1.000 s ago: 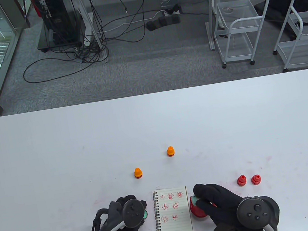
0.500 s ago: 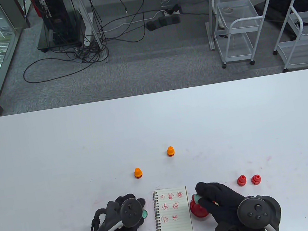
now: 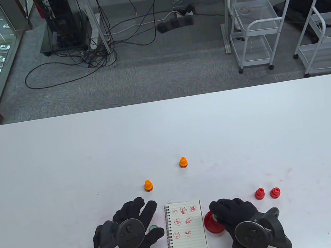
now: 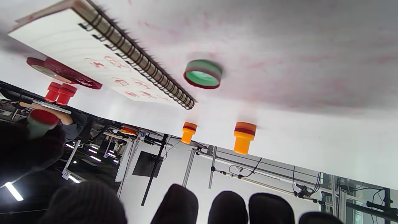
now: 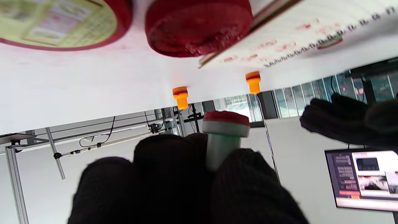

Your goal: Stamp reward stamp onto notebook

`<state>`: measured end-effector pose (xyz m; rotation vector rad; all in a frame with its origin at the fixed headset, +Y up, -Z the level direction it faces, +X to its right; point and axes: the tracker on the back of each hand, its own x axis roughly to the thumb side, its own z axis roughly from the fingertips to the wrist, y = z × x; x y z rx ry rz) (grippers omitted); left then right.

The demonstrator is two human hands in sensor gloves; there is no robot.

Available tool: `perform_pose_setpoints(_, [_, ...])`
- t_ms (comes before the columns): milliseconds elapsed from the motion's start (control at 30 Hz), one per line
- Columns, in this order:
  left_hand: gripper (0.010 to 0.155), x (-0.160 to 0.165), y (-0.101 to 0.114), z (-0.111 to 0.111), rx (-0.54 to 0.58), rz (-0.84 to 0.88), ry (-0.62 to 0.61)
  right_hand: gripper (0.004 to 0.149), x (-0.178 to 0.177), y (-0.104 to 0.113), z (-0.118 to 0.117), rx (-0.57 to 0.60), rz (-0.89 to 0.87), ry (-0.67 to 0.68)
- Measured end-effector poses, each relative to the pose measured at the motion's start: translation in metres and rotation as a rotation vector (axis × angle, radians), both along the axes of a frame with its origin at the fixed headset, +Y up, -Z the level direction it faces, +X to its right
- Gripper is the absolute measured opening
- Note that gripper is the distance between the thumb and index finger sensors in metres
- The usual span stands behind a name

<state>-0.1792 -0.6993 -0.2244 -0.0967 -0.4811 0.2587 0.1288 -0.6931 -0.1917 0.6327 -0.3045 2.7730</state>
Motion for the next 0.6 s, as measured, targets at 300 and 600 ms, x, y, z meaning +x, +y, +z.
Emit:
perform_pose_setpoints(300, [0.083, -0.003, 0.006, 0.003, 0.023, 0.014, 0.013, 0.041, -0.011, -0.017, -0.009, -0.062, 0.140, 0.003])
perform_pose_setpoints(600, [0.082, -0.003, 0.007, 0.003, 0.029, 0.021, 0.017, 0.041, -0.021, -0.030, -0.013, -0.094, 0.270, 0.004])
